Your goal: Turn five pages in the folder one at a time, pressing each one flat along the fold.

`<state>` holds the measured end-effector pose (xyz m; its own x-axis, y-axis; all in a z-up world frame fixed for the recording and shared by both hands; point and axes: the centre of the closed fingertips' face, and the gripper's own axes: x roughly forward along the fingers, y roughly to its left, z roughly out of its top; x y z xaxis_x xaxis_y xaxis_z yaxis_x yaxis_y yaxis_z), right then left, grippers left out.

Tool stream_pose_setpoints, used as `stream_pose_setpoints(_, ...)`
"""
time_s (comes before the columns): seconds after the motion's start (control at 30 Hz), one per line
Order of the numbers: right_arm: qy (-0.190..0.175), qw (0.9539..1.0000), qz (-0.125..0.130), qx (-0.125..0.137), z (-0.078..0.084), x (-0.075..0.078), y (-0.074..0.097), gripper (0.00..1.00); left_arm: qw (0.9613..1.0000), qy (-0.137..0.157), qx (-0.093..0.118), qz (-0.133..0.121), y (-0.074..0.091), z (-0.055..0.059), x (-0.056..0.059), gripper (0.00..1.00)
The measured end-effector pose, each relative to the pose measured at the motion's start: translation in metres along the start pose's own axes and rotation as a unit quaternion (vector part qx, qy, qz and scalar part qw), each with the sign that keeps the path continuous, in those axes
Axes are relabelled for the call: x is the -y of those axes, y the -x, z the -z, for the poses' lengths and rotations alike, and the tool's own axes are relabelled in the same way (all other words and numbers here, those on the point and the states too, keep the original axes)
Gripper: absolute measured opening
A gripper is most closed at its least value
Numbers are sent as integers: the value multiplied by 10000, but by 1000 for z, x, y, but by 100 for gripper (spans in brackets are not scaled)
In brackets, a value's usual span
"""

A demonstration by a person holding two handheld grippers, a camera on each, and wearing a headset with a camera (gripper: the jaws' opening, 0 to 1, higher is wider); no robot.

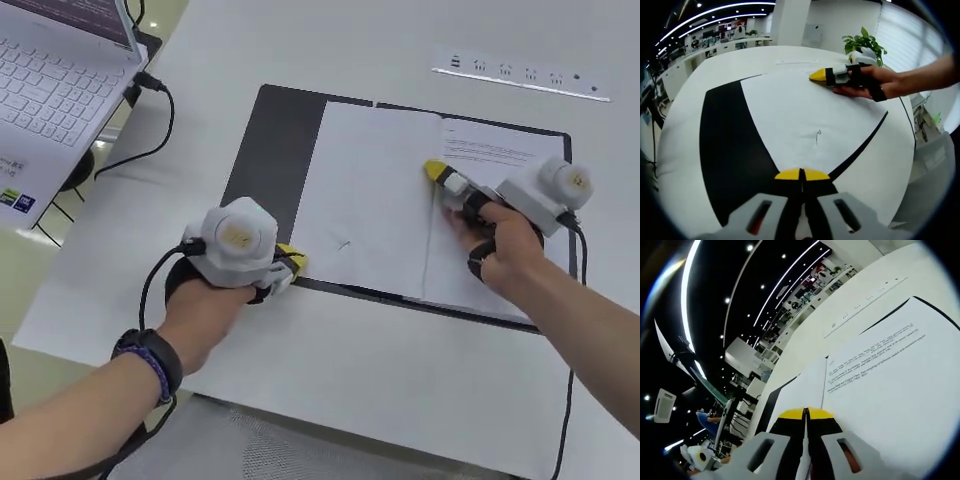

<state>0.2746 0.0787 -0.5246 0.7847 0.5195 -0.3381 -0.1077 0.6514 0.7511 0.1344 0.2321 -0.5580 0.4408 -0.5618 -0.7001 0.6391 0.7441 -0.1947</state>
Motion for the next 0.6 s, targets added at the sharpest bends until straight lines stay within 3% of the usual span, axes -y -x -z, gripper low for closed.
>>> stream_pose_setpoints(0.5, -13, 9994, 249, 232, -25, 7, -26, 0, 9999, 82, 60, -52, -1, 0, -2, 0)
stream_pose_setpoints(0.6, -117, 9991, 242, 316, -33, 20, -36, 0, 9999, 85, 71, -49, -1, 0, -1, 0)
